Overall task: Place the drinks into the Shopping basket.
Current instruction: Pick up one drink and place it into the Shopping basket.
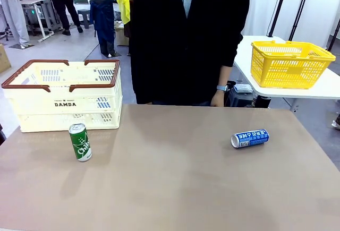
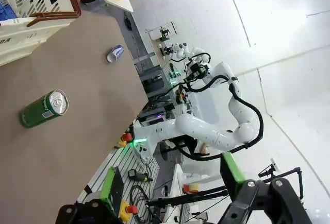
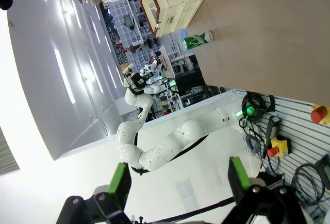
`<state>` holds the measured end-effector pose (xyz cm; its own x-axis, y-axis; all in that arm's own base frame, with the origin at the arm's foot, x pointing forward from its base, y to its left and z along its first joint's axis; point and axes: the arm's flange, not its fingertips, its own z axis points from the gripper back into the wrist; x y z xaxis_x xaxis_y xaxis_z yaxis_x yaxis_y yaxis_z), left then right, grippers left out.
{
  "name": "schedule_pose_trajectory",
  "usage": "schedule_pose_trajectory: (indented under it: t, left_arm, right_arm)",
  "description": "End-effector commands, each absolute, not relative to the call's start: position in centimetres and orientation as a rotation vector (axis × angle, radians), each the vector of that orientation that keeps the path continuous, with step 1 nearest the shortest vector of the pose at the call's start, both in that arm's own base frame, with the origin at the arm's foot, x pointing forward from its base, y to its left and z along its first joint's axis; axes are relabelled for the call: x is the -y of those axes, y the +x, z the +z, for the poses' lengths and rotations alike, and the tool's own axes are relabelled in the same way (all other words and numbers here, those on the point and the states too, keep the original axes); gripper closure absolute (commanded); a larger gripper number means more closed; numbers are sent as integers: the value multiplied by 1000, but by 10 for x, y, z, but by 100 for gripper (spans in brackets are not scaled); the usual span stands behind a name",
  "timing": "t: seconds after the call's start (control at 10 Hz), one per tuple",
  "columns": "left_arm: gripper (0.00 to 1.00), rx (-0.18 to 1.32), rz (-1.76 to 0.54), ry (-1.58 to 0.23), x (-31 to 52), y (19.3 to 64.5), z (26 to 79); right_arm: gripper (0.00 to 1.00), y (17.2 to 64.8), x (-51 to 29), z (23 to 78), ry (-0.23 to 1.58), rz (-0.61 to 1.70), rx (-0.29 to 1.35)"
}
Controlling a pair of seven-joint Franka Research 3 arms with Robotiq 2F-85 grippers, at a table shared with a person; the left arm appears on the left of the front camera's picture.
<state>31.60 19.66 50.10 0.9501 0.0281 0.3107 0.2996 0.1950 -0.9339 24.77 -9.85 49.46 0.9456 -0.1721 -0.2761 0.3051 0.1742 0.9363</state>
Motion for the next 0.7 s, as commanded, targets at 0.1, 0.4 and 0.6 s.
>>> schedule_pose_trajectory:
  t: [0.1, 0.4, 0.6]
  left_arm:
    - [0, 281, -196, -1377, -197, 315, 502]
    - [0, 281, -196, -1377, -197, 315, 502]
    - [0, 281, -196, -1377, -197, 315, 502]
  right_arm:
    - [0, 258, 87, 509, 1141, -352, -97]
    - [0, 341, 15, 519, 516, -297, -114]
    - [0, 371, -26, 496, 274, -269, 81]
